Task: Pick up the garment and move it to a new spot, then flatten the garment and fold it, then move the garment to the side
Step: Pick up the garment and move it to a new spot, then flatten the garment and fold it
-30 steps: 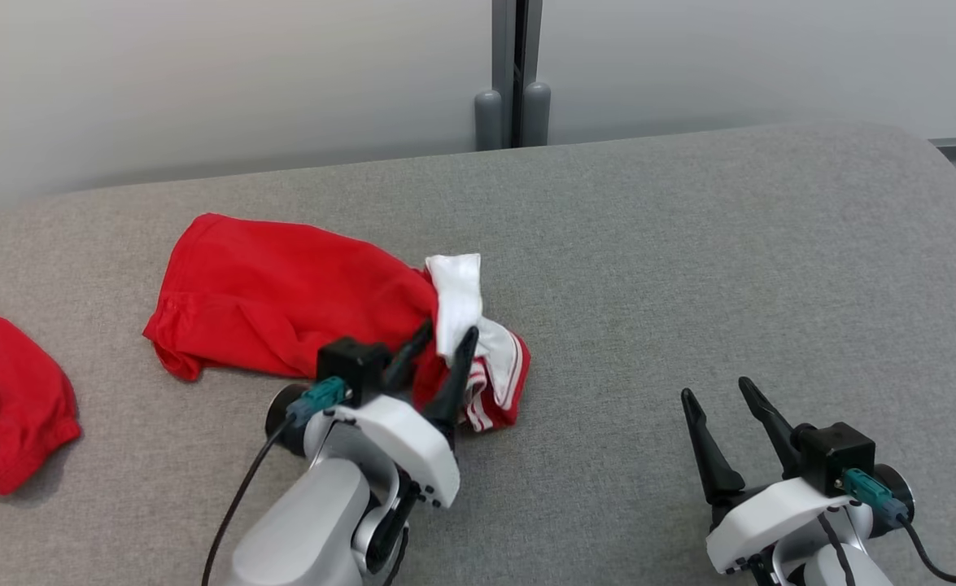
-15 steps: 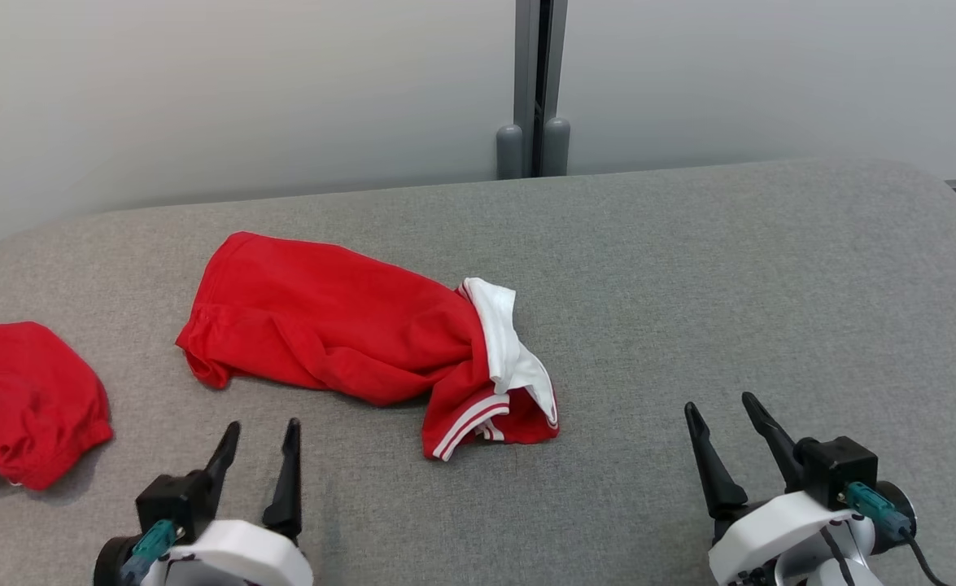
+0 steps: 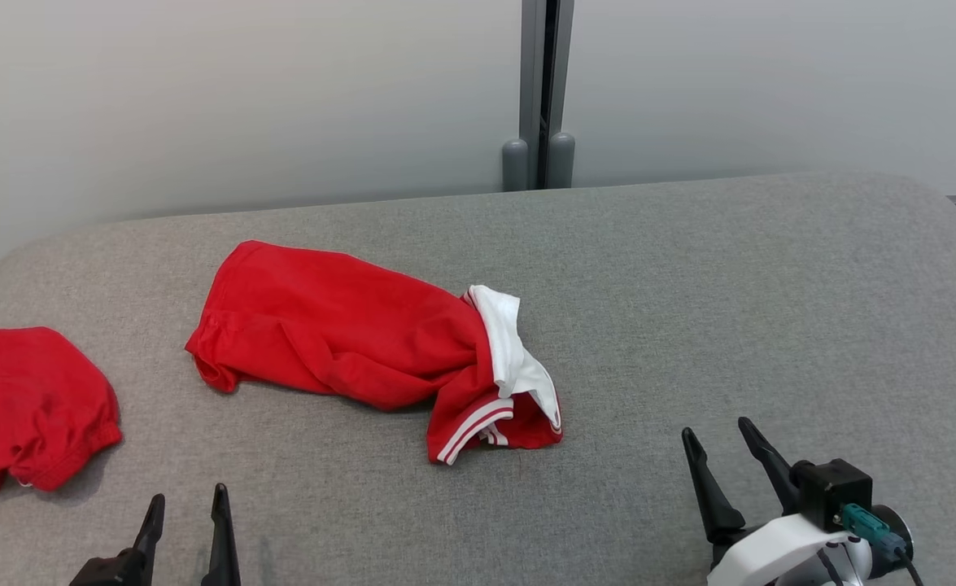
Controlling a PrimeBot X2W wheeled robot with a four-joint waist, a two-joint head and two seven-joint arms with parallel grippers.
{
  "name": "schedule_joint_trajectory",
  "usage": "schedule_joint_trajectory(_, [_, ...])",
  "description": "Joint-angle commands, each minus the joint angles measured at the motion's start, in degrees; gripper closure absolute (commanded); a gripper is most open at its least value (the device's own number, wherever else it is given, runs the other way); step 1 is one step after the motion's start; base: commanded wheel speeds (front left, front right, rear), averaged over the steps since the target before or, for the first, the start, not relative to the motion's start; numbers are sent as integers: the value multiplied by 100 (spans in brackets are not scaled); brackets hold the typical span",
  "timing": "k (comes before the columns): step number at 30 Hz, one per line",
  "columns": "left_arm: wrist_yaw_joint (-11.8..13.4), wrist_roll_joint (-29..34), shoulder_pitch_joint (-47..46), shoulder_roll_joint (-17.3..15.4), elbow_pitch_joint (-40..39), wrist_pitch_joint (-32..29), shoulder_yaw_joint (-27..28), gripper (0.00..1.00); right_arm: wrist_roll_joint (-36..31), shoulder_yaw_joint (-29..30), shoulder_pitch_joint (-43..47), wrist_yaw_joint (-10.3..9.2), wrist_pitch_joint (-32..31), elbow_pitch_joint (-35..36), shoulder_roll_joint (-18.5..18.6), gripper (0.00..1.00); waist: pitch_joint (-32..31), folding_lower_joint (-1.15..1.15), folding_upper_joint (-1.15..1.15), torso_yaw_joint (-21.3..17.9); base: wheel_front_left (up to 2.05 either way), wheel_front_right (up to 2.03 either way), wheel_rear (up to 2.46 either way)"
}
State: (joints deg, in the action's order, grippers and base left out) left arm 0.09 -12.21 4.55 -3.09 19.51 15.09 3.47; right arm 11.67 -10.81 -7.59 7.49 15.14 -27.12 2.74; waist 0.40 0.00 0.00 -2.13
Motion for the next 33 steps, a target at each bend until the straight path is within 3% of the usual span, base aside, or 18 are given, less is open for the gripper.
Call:
schedule_joint_trajectory(1, [-23, 48, 2, -20, -25, 11, 24, 0, 45, -1, 37, 1, 1, -21, 32, 0, 7, 0, 0, 14, 0, 0, 0])
schedule_joint_trajectory(6, [-102, 50, -83, 10, 49, 11, -63, 0, 184, -181, -15, 1, 1, 11, 31, 0, 59, 0, 0, 143, 0, 0, 0])
schedule_joint_trajectory(20, [-109, -131, -264, 8, 218, 10, -508, 0, 1397, -1483, -757, 1, 0, 171, 37, 0, 390, 0, 0, 857, 0, 0, 0])
schedule_joint_trajectory(33, [-92, -297, -393, 10, 266, 10, -676, 0, 1207, -1420, -1127, 1, 1, -165, 38, 0, 621, 0, 0, 1211, 0, 0, 0])
